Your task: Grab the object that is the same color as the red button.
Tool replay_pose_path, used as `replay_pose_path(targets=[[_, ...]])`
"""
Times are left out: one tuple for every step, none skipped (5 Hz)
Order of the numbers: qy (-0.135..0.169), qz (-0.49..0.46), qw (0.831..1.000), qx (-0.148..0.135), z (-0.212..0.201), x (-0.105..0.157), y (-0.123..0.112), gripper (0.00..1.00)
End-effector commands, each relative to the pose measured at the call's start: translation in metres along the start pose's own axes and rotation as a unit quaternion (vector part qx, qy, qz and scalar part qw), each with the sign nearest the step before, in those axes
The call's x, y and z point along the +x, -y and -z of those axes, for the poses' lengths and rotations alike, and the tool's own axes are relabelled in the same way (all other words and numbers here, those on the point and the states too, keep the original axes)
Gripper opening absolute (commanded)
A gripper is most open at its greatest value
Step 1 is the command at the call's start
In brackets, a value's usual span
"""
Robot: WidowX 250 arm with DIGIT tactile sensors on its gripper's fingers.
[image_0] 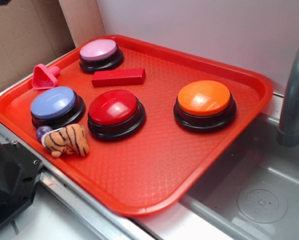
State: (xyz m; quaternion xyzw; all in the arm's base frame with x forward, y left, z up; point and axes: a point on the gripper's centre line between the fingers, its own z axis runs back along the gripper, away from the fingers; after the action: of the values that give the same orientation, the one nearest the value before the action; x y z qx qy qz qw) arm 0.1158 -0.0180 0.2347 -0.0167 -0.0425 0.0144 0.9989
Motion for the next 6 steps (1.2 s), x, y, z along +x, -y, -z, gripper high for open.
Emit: replay_pose_path(targets=[[0.000, 0.000, 1.000, 0.000, 0.000, 0.000, 0.000, 1.00], [0.008, 0.037, 0.999, 0.012, 0.008, 0.008, -0.013, 1.00], [0.012, 0.089, 0.995, 0.038, 0.021, 0.023, -0.029, 1.00], [0.008, 0.137, 0.989, 0.049, 0.038, 0.042, -0.048, 1.00], [0.014, 0.202, 0.979, 0.034, 0.060, 0.060, -0.062, 1.00], [0.043, 0.281, 0.958, 0.042, 0.089, 0.090, -0.073, 1.00]])
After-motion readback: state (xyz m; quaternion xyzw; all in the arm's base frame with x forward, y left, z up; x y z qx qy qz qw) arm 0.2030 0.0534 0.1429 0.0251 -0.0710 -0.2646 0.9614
